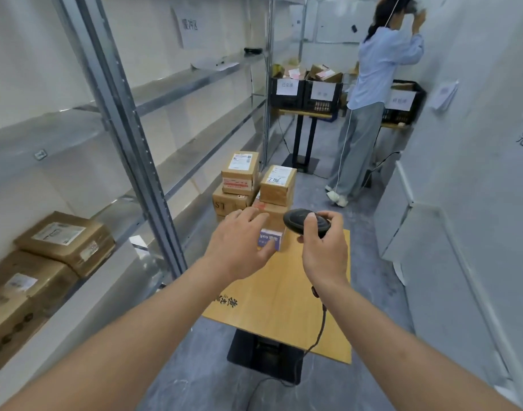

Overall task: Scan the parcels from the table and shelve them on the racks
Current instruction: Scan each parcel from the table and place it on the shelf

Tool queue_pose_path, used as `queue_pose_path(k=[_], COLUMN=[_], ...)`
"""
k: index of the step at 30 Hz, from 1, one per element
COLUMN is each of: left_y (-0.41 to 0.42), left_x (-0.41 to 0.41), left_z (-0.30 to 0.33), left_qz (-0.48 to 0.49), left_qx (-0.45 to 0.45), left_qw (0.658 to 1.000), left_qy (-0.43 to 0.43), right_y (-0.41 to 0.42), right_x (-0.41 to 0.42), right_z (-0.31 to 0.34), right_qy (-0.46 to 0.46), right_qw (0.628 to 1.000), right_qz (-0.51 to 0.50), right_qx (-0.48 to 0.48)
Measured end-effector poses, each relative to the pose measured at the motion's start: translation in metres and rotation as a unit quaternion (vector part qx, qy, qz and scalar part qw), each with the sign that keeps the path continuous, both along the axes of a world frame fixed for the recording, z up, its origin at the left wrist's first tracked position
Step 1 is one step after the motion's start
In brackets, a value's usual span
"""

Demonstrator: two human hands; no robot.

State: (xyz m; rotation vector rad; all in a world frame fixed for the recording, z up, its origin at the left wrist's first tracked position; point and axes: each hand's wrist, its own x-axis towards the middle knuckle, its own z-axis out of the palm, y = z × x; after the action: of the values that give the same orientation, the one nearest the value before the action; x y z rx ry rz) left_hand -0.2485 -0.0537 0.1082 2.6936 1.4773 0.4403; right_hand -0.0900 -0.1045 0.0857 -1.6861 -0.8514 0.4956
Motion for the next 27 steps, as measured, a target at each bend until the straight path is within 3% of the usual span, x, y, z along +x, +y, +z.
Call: queue_pose_path(k=[16,27], left_y=[0.211,0.301], left_x=[0.088,0.166], left_z=[-0.043,-0.077], left_qz=[-0.055,0.090], left_qx=[-0.070,-0.139], left_qw=[0.996,0.986], left_qy=[0.014,-0.010], right_y=[0.180,0.274], right_x=[0.083,0.157], right_z=[-0.044,-0.080], right_qy=[0.004,0.045], right_qw=[0.995,0.993], right_qz=[-0.079,-0.010], right_qx=[-0.067,-0.109])
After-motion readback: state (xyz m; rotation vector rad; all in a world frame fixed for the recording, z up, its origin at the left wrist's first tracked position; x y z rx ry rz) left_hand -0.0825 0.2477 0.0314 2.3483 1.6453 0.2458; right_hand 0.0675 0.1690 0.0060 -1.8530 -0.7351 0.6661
